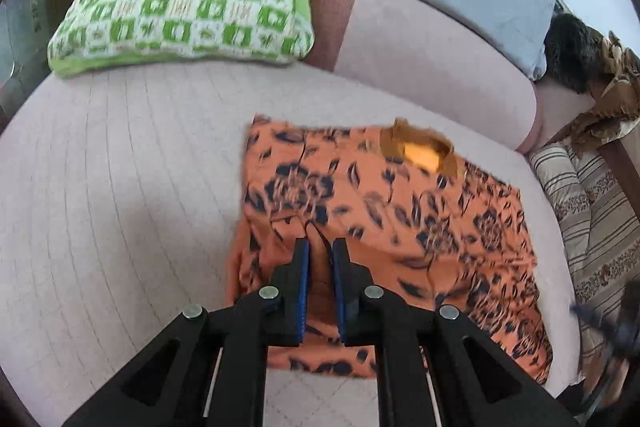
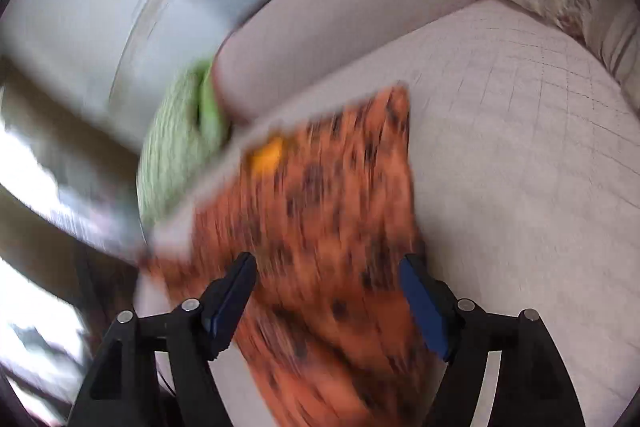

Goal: Fold small clothes

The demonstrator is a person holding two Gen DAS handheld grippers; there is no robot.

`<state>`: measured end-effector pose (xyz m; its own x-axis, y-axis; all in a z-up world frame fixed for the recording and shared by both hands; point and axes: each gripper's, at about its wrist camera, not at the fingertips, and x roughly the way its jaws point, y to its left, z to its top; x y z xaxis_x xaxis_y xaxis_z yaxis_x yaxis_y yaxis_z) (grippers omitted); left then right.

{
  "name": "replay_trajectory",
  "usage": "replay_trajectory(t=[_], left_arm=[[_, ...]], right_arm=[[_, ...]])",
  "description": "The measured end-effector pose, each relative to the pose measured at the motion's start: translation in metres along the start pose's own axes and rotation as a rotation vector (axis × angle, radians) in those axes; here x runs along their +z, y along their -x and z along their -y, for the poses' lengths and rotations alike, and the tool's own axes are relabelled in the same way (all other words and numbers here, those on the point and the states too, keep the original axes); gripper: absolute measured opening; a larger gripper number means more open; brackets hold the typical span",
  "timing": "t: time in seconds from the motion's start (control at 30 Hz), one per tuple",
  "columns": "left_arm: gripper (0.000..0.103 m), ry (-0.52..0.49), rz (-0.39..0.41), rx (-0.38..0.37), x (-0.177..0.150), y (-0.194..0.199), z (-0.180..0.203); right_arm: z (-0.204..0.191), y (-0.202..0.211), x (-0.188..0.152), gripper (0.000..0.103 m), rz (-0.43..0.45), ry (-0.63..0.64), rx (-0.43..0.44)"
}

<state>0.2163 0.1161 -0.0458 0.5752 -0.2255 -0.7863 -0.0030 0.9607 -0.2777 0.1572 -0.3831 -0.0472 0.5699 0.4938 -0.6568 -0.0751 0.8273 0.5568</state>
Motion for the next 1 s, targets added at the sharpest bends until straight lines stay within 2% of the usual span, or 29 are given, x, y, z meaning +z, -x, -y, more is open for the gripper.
replay_trajectory(t=[0.07,0.1,0.2,0.23,0.3,0.37,0.4,0.47,0.5,0.6,0.67,0.8,0.9,0.97,1.0], left_arm=[[0.009,0.009,-0.003,-0.003,-0.004,0.002,-0.005],[0.009,0.008,0.002,-0.003,-0.006,0.004,-0.005],[0.009,-0.001,0.026,-0.013,-0.008,0.012,-0.004],[0.009,0.002,0.029,-0.017,-0.011,0.015,-0.002],[0.009,0.003,0.03,-0.017,-0.014,0.014,0.0],[0.009,-0.004,0.026,-0.014,-0.018,0.015,0.0],[0.009,-0.007,0.028,-0.011,-0.019,0.016,0.0],[0.009,0.006,0.026,-0.013,-0.02,0.019,-0.003],[0.009,0.013,0.03,-0.015,-0.021,0.021,-0.005],[0.009,0.0,0.044,-0.007,-0.023,0.028,-0.007],[0.009,-0.006,0.074,-0.017,-0.024,0.04,-0.009],[0.009,-0.03,0.154,-0.051,-0.012,0.064,-0.008],[0.009,-0.044,0.207,-0.055,0.021,0.061,-0.005],[0.009,-0.078,0.2,-0.034,0.042,0.04,-0.003],[0.009,-0.087,0.183,-0.011,0.05,0.026,-0.002]], right_arm=[[-0.015,0.012,-0.049,0.077,-0.044,0.105,-0.057],[-0.017,0.02,-0.071,0.077,-0.071,0.109,-0.034],[-0.011,0.024,-0.118,0.077,-0.192,-0.054,0.038],[-0.008,0.021,-0.13,0.077,-0.198,-0.105,0.06],[0.0,0.013,-0.141,0.077,-0.203,-0.184,0.047],[0.008,0.007,-0.144,0.074,-0.162,-0.272,0.101],[0.012,0.001,-0.145,0.07,-0.163,-0.319,0.114],[0.015,-0.013,-0.146,0.038,-0.19,-0.364,0.095],[0.015,-0.014,-0.146,0.005,-0.185,-0.368,0.078],[0.015,-0.008,-0.143,0.004,-0.168,-0.388,0.102],[0.012,0.001,-0.141,0.004,-0.148,-0.408,0.169],[0.009,0.03,-0.108,0.004,-0.044,-0.412,0.326],[0.007,0.034,-0.044,0.004,0.038,-0.38,0.411],[0.005,0.018,0.019,0.004,0.104,-0.355,0.471],[0.005,0.005,0.045,0.008,0.125,-0.343,0.494]])
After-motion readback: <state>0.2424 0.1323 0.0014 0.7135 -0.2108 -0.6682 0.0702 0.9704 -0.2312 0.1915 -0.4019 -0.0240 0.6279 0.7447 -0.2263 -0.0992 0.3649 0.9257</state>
